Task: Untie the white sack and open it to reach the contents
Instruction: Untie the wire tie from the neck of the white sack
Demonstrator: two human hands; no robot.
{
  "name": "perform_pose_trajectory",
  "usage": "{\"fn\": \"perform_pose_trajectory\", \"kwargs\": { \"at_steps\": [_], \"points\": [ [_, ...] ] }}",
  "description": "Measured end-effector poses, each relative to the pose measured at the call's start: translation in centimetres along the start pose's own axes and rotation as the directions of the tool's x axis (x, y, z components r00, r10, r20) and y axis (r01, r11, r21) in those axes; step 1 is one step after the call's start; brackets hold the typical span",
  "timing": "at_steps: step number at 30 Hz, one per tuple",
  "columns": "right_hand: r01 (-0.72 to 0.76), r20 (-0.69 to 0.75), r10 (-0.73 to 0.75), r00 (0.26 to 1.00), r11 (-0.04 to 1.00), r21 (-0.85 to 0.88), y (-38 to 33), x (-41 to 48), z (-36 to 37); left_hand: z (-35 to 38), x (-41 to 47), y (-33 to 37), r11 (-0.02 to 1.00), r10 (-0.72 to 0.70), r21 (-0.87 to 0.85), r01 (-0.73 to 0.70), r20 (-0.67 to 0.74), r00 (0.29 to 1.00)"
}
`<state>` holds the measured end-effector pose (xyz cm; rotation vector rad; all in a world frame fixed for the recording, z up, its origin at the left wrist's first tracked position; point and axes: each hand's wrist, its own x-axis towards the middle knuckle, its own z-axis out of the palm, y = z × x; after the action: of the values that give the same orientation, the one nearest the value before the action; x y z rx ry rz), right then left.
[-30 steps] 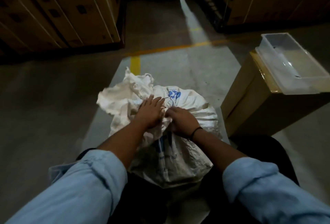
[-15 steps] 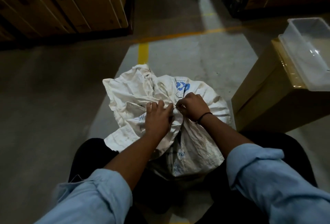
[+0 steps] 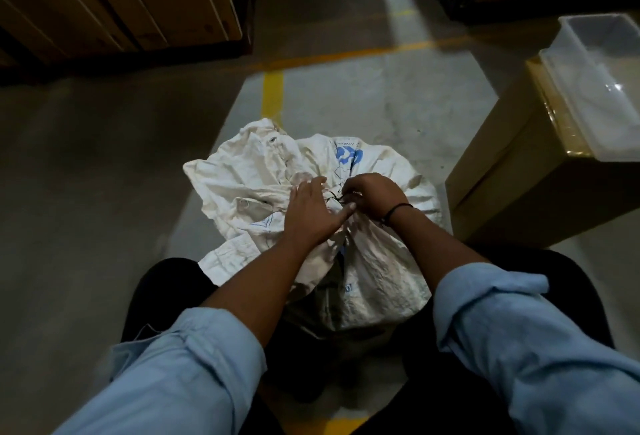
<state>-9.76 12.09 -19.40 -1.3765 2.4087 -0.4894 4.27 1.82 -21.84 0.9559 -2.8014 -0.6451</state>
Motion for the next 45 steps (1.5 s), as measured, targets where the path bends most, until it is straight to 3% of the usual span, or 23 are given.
{"fn": "perform_pose_trajectory", "kwargs": {
  "at_steps": [4, 7, 10, 12, 14, 16, 19, 23, 27, 31, 38, 45],
  "points": [
    [-0.094, 0.004, 0.094, 0.996, 0.994, 0.055, -0.4, 1.1, 0.2, -0.1, 0.5, -0.2, 0.985, 0.068, 0.154, -0.076, 0.060, 0.996],
    [-0.166, 0.004, 0.166, 0.986, 0.982, 0.095, -0.7, 2.1, 0.1, -1.8, 1.8, -0.6, 0.998, 0.017, -0.058, -0.009, 0.141, 0.990],
    [-0.252, 0.024, 0.255, 0.967, 0.930, 0.268, -0.9, 3.0, 0.5, -4.3, 4.7, -2.5, 0.949, -0.031, -0.281, 0.140, 0.361, 0.932],
    [-0.280, 0.040, 0.289, 0.956, 0.868, 0.410, -1.1, 3.4, 0.9, -5.6, 6.2, -3.1, 0.911, -0.046, -0.341, 0.231, 0.473, 0.880],
    [-0.301, 0.076, 0.313, 0.947, 0.779, 0.549, -1.3, 3.6, 1.1, -5.7, 7.2, -3.0, 0.907, -0.040, -0.346, 0.241, 0.499, 0.866],
    [-0.310, 0.163, 0.270, 0.949, 0.709, 0.633, -1.3, 3.7, 0.9, -4.6, 7.7, -2.9, 0.902, -0.067, -0.351, 0.252, 0.462, 0.884],
    [-0.308, 0.279, 0.161, 0.947, 0.707, 0.637, -0.9, 3.7, 0.8, -2.0, 7.6, -3.8, 0.868, -0.194, -0.384, 0.314, 0.319, 0.927],
    [-0.248, 0.232, 0.129, 0.964, 0.750, 0.614, -0.3, 3.6, 1.9, 0.0, 6.0, -3.9, 0.851, -0.328, -0.384, 0.358, 0.144, 0.934],
    [-0.198, 0.216, 0.086, 0.973, 0.796, 0.573, -0.5, 3.8, 2.0, 0.6, 5.3, -4.5, 0.803, -0.255, -0.511, 0.307, 0.170, 0.952],
    [-0.169, 0.161, 0.109, 0.981, 0.890, 0.423, -0.7, 4.1, 2.1, -0.2, 4.3, -4.6, 0.743, -0.142, -0.636, 0.210, 0.158, 0.977],
    [-0.223, 0.055, 0.220, 0.974, 0.883, 0.412, -0.8, 4.3, 3.2, -0.1, 2.7, -5.0, 0.817, -0.013, -0.566, 0.109, 0.171, 0.985],
    [-0.283, 0.038, 0.293, 0.955, 0.868, 0.408, -1.1, 4.9, 3.6, 0.7, 3.2, -5.0, 0.810, -0.091, -0.563, 0.163, 0.154, 0.984]
  ]
}}
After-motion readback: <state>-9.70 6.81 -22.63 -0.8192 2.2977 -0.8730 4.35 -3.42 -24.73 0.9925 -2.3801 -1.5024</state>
